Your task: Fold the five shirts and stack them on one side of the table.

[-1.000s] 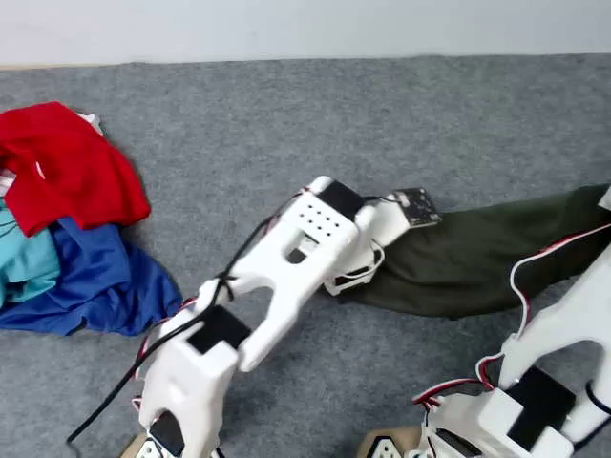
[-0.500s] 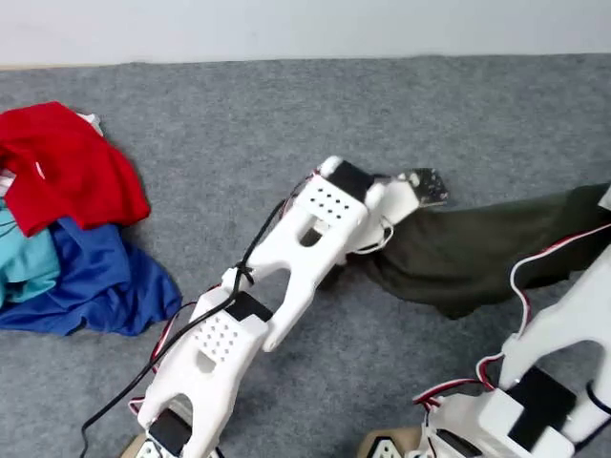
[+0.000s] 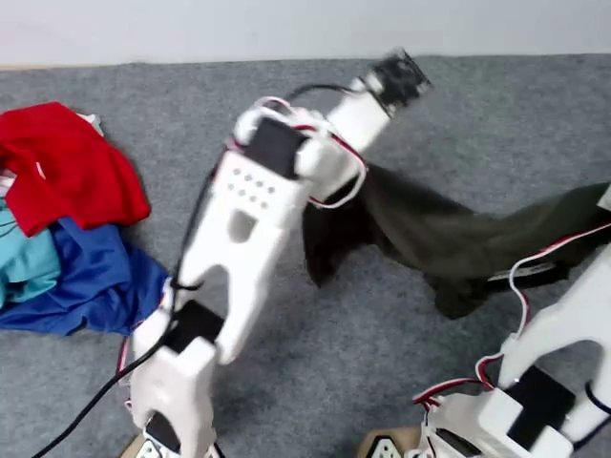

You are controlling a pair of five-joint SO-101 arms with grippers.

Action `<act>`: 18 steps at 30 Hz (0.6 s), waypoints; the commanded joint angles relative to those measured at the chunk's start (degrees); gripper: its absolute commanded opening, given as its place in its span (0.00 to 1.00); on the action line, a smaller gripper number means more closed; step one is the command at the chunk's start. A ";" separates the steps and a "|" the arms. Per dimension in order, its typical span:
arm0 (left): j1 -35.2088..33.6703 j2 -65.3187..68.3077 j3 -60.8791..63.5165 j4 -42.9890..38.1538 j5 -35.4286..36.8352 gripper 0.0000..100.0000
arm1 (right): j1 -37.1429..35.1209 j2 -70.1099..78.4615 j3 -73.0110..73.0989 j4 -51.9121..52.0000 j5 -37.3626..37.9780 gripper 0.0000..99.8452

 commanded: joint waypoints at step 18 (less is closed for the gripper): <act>-6.33 -30.95 -2.95 1.14 1.85 0.00 | 1.36 -20.62 -0.62 -7.78 5.45 0.01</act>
